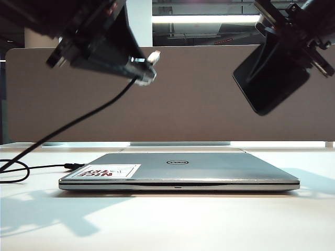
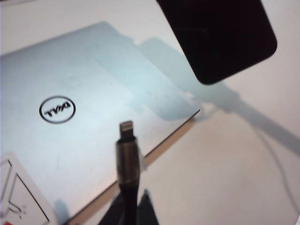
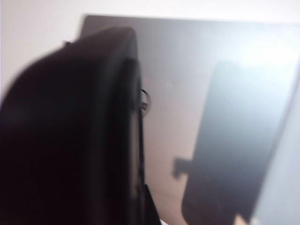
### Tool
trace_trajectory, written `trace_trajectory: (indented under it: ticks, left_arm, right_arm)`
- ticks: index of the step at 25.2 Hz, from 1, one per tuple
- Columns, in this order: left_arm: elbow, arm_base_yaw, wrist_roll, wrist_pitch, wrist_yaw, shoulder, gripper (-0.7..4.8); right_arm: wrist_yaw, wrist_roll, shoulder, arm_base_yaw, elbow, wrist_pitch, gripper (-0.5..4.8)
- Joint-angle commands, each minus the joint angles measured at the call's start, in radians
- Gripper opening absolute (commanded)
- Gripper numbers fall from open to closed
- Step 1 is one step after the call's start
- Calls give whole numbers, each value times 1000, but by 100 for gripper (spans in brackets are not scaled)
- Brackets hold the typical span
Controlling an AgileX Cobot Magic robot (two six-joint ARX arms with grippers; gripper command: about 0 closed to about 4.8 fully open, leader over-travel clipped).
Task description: Pick up the charging cable and the phone, plug the charging cable into the charging port on the phone, and finally place them back on the table.
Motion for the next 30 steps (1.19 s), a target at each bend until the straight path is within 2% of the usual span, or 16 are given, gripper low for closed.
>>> trace_trajectory:
  ticks: [1,7,11,16,22,30]
  left_arm:
    - [-53,-2,-91,18,4,-1,-8]
    - [-113,-8,-156,85,9,-1,-8]
    - [-114,-19,-161,135,11,-1,-8]
    - [-114,-19,-185,195,11,0,-8]
    - [-115,-19,-208,222,11,11,-8]
    - [-115,-19,-208,245,13,54,-8]
  right_arm:
    - [-101,43,-5,0,4,158,-1]
    - [-239,188,-4,0,-78,463,-1]
    - [-291,280,0,0,-152,667,-1]
    - [-361,480,45,1,-240,993,-1]
    - [-456,692,173,71,-244,1343,-1]
    - [-480,797,269,150,-238,1564,-1]
